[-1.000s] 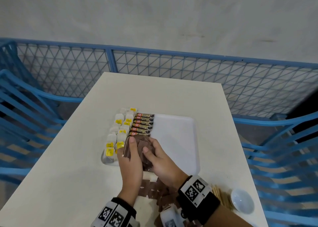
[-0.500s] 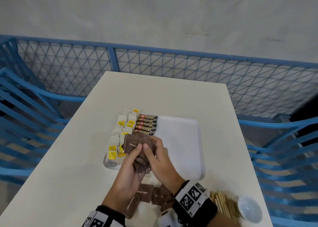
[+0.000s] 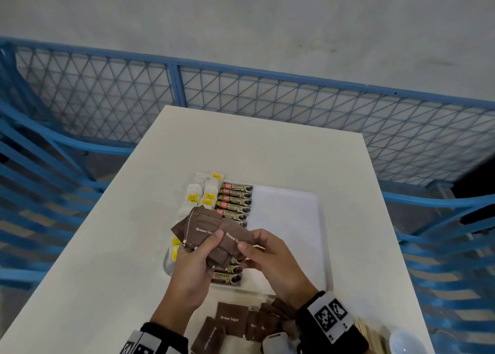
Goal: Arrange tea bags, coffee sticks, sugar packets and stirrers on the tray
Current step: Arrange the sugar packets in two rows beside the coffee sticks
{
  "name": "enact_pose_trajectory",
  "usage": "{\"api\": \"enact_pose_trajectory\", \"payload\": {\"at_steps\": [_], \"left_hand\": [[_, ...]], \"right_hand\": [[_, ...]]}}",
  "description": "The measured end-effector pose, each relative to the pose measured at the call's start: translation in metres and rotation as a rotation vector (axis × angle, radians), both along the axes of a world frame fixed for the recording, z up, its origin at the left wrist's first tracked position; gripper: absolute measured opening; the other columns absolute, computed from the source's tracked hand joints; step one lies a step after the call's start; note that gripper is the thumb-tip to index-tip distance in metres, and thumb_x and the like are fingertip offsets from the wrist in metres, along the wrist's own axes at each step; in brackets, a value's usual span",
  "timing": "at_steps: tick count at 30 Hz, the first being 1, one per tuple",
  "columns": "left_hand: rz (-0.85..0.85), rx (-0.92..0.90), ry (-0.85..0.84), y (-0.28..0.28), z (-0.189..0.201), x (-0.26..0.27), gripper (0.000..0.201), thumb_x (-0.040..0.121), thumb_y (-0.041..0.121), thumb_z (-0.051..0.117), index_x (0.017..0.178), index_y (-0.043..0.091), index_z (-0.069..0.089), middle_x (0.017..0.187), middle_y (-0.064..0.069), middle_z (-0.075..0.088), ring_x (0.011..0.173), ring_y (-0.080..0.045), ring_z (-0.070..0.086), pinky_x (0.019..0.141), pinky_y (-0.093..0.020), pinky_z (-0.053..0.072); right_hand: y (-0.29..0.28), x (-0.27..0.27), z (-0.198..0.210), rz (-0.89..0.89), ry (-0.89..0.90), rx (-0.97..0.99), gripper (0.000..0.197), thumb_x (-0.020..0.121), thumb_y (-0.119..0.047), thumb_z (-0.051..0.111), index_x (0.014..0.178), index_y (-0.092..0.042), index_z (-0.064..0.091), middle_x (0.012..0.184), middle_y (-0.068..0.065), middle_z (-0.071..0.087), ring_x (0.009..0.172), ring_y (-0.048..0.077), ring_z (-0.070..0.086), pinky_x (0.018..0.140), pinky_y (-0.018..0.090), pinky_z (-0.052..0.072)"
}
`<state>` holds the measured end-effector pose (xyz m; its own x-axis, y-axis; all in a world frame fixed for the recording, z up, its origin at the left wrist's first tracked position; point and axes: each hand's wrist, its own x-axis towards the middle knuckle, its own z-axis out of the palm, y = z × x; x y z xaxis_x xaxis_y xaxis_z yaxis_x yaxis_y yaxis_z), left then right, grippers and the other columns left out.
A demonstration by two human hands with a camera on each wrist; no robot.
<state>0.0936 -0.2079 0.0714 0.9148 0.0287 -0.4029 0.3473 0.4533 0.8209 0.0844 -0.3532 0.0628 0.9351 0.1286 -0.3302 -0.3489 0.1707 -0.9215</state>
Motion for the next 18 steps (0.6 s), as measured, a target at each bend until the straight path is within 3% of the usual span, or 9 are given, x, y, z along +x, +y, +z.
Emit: {"api": "enact_pose_trajectory", "payload": {"at_steps": [3, 6, 9, 12, 16, 18], "left_hand": [[0.05, 0.053, 0.028, 0.0, -0.006, 0.009, 0.023, 0.081, -0.003, 0.061, 0.102, 0.006, 0.065, 0.087, -0.008, 0.074, 0.091, -0.029, 0.067, 0.079, -0.039, 0.053], [0.07, 0.082, 0.041, 0.0, -0.011, 0.017, 0.02, 0.081, -0.007, 0.06, 0.097, 0.004, 0.065, 0.087, -0.012, 0.071, 0.089, -0.033, 0.065, 0.081, -0.042, 0.052], [0.044, 0.072, 0.058, 0.005, -0.014, 0.028, 0.02, 0.082, -0.006, 0.059, 0.086, 0.013, 0.065, 0.072, -0.001, 0.071, 0.076, -0.022, 0.066, 0.066, -0.034, 0.052], [0.006, 0.028, 0.087, 0.013, -0.02, 0.037, 0.021, 0.084, -0.002, 0.059, 0.091, 0.016, 0.066, 0.073, 0.002, 0.073, 0.069, -0.013, 0.069, 0.055, -0.027, 0.056], [-0.016, -0.01, 0.122, 0.021, -0.024, 0.047, 0.019, 0.086, 0.003, 0.057, 0.094, 0.019, 0.065, 0.072, 0.003, 0.073, 0.064, -0.008, 0.07, 0.053, -0.022, 0.056], [-0.025, -0.031, 0.137, 0.025, -0.025, 0.05, 0.019, 0.086, 0.005, 0.056, 0.096, 0.019, 0.064, 0.074, 0.003, 0.074, 0.066, -0.007, 0.07, 0.054, -0.021, 0.056]], "right_hand": [[-0.003, 0.012, -0.006, -0.043, 0.023, -0.003, 0.009, 0.085, -0.002, 0.062, 0.081, -0.006, 0.054, 0.08, 0.009, 0.063, 0.068, 0.015, 0.065, 0.064, 0.029, 0.055], [-0.008, 0.025, -0.011, -0.11, 0.041, -0.007, 0.007, 0.083, 0.001, 0.063, 0.086, -0.002, 0.058, 0.077, 0.012, 0.064, 0.063, 0.018, 0.065, 0.06, 0.027, 0.056], [-0.021, 0.042, -0.015, -0.159, 0.057, 0.027, 0.012, 0.082, 0.006, 0.061, 0.091, -0.002, 0.062, 0.078, 0.011, 0.066, 0.065, 0.017, 0.065, 0.064, 0.023, 0.055], [-0.041, 0.067, -0.027, -0.219, 0.071, -0.026, 0.015, 0.083, 0.009, 0.059, 0.092, -0.003, 0.063, 0.081, 0.008, 0.067, 0.07, 0.016, 0.064, 0.067, 0.019, 0.055], [-0.064, 0.108, -0.045, -0.339, 0.097, -0.11, 0.019, 0.084, 0.012, 0.056, 0.08, -0.006, 0.06, 0.08, 0.007, 0.063, 0.076, 0.016, 0.06, 0.07, 0.018, 0.055], [-0.071, 0.129, -0.058, -0.374, 0.105, -0.213, 0.023, 0.084, 0.011, 0.058, 0.076, -0.011, 0.058, 0.08, 0.005, 0.063, 0.076, 0.016, 0.059, 0.075, 0.024, 0.052]]}}
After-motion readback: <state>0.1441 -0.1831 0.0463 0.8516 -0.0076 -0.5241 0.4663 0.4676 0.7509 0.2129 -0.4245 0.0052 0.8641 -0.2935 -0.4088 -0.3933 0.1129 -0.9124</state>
